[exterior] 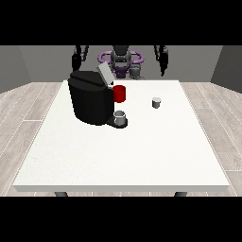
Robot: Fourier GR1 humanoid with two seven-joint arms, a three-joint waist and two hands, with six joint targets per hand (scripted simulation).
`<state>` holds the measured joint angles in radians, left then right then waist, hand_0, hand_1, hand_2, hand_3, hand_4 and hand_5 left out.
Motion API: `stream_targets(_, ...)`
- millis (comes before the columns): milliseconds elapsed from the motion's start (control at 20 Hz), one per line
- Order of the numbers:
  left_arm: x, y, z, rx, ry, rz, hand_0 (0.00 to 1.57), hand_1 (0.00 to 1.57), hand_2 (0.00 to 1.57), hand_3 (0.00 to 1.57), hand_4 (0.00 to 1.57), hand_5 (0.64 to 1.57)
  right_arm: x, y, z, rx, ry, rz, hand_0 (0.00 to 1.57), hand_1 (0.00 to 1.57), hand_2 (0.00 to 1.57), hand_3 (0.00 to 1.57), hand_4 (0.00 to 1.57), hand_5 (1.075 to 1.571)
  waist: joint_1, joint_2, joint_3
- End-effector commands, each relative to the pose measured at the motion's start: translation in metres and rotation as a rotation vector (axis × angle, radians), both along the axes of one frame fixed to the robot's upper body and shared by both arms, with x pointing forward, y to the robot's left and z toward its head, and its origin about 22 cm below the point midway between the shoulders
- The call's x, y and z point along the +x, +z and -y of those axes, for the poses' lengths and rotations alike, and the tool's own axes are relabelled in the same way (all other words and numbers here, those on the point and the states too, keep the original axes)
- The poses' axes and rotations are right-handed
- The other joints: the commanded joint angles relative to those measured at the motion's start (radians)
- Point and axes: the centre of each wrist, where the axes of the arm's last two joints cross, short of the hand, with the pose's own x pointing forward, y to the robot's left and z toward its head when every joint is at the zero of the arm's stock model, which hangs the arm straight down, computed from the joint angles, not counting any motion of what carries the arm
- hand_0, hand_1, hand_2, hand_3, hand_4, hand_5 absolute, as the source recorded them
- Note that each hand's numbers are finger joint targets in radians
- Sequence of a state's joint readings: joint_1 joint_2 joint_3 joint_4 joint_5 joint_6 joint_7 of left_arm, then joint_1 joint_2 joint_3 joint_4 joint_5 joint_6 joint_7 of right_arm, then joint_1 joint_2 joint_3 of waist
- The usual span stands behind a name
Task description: Insert the coffee pod into the coffee machine and close the lid
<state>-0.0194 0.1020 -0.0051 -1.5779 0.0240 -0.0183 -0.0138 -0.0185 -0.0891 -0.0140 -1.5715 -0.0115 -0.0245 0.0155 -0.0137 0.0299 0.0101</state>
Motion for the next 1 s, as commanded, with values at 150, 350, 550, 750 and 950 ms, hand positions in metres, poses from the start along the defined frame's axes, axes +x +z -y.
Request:
stream_targets(150, 0.01, -0.005, -0.008, -0.059, -0.017, 0.096, 0.0, 0.0, 0.0, 0.0, 0.24, 1.571, -0.006, -0.016, 0.001, -0.005, 0.028, -0.025, 0.0, 0.0, 0.0, 0.0, 0.13, 1.571, -0.004, -0.019, -0.0102)
stream_targets(350, -0.008, -0.019, -0.026, 0.053, -0.034, 0.104, 0.0, 0.0, 0.0, 0.0, 0.26, 1.571, -0.002, -0.003, 0.003, 0.067, -0.137, 0.079, 0.0, 0.0, 0.0, 0.0, 0.11, 1.571, -0.019, -0.049, -0.0104)
stream_targets(550, 0.008, -0.002, -0.039, 0.192, -0.052, 0.121, 0.0, 0.0, 0.0, 0.0, 0.0, 1.571, -0.004, -0.016, -0.012, 0.069, -0.136, 0.098, 0.0, 0.0, 0.0, 0.0, 0.14, 1.571, -0.019, -0.021, -0.0099)
stream_targets(750, 0.028, 0.007, -0.061, 0.267, -0.023, 0.068, 0.0, 0.0, 0.0, 0.0, 0.0, 1.571, 0.007, -0.003, -0.013, 0.047, -0.119, 0.132, 0.0, 0.0, 0.0, 0.0, 0.17, 1.571, -0.046, 0.021, -0.0101)
stream_targets(950, 0.059, 0.032, -0.065, 0.216, -0.028, -0.032, 0.0, 0.0, 0.0, 0.0, 0.0, 1.571, 0.013, 0.005, -0.01, 0.073, -0.079, 0.132, 0.0, 0.0, 0.0, 0.0, 0.13, 1.571, -0.079, 0.024, -0.01)
